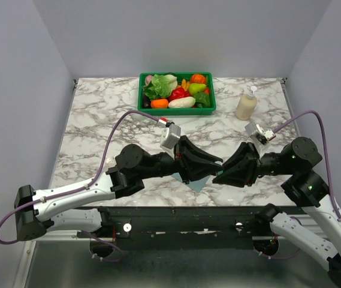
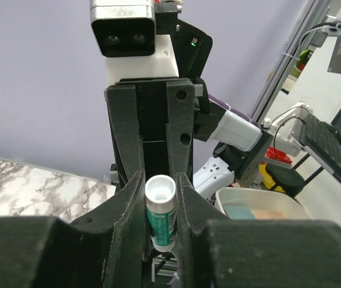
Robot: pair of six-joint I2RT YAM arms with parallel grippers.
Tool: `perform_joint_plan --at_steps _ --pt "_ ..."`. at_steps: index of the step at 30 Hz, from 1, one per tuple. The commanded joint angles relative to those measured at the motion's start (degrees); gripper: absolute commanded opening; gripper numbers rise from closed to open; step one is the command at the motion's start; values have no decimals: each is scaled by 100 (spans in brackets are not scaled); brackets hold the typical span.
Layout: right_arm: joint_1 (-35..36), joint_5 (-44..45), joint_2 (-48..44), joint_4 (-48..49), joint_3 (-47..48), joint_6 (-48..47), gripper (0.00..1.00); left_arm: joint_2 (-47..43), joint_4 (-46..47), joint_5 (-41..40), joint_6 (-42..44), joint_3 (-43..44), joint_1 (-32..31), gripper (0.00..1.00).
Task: Place the letter into the envelope and seal it
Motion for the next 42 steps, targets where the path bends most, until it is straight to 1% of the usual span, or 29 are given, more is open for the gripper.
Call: perform_joint_plan --at_steps 1,5,6,7,8,9,10,11,12,13,14,15,16,17,18,22,25,27,28,31,32,33,34,36,37,38,39,40,42 --pt "24 41 -41 -184 2 -87 1 -17 266 210 -50 88 -7 0" --pt "24 243 -41 -315 11 -192 1 -122 275 97 37 10 -7 0" --pt "24 366 -23 -359 28 -210 1 -148 118 1 90 9 -7 0" --pt "24 750 -6 -464 46 -254 1 -192 -57 -96 169 53 -15 0" --pt "24 1006 20 -526 142 -271 1 -193 -303 -436 404 114 -15 0" --pt "24 1296 134 -614 212 -298 1 -193 -906 -675 511 298 -7 0" --pt "24 1942 204 -762 283 -359 1 -149 -1225 -964 634 386 -7 0" --pt "24 2245 301 -816 371 -403 1 -114 -1463 -1646 722 457 -7 0" --pt "24 2526 380 -825 467 -473 1 -87 -1857 -2001 871 606 -7 0" --pt "32 3016 564 -756 485 -613 1 43 -2017 -2396 933 677 -7 0" --pt "24 3239 670 -677 494 -684 1 132 -2141 -2931 1021 764 -7 0" --pt "32 3441 784 -598 521 -754 1 237 -2342 -3240 1126 983 -7 0" --pt "24 3808 1072 -406 547 -894 1 499 -2440 -3505 1249 1124 -7 0" --pt "24 3969 1197 -291 565 -930 1 641 -2511 -3725 1346 1256 -7 0" --pt "32 4136 1346 -159 582 -974 1 782 -2581 -4266 1408 1527 -7 0" --pt "24 4829 1813 763 582 -984 1 1554 -2564 -5358 1505 2144 -7 0" --pt "32 5007 1989 853 687 -931 1 1889 -2599 -5695 1549 2583 -7 0" --pt "24 4868 1946 862 819 -905 1 1926 -2686 -5626 1567 2794 -7 0" --pt "24 4693 1885 862 828 -852 1 1847 -2696 -5538 1558 2804 -7 10" --pt "24 4263 1586 827 776 -799 1 1462 -2626 -5240 1497 2603 -7 48" --pt "24 4112 1489 783 758 -799 1 1312 -2608 -5073 1462 2515 -7 53" --pt "24 3946 1419 757 715 -782 1 1162 -2582 -4959 1383 2314 -7 57" --pt "24 3544 1305 661 714 -764 1 830 -2538 -4853 1374 2199 -7 57" --pt "24 3146 1234 511 766 -720 1 477 -2407 -4503 1312 1866 -7 58" --pt "24 2761 1147 363 784 -703 1 127 -2362 -4379 1277 1751 -7 60" --pt "24 2583 1102 309 793 -641 1 -59 -2310 -4256 1268 1654 -7 60" --pt "24 2425 1032 282 785 -606 1 -226 -2196 -3932 1259 1444 -7 61" --pt "24 2075 970 265 758 -553 1 -558 -2125 -3790 1216 1329 -7 63" --pt "24 1731 803 282 741 -404 1 -859 -1976 -3517 1180 1075 -7 64"
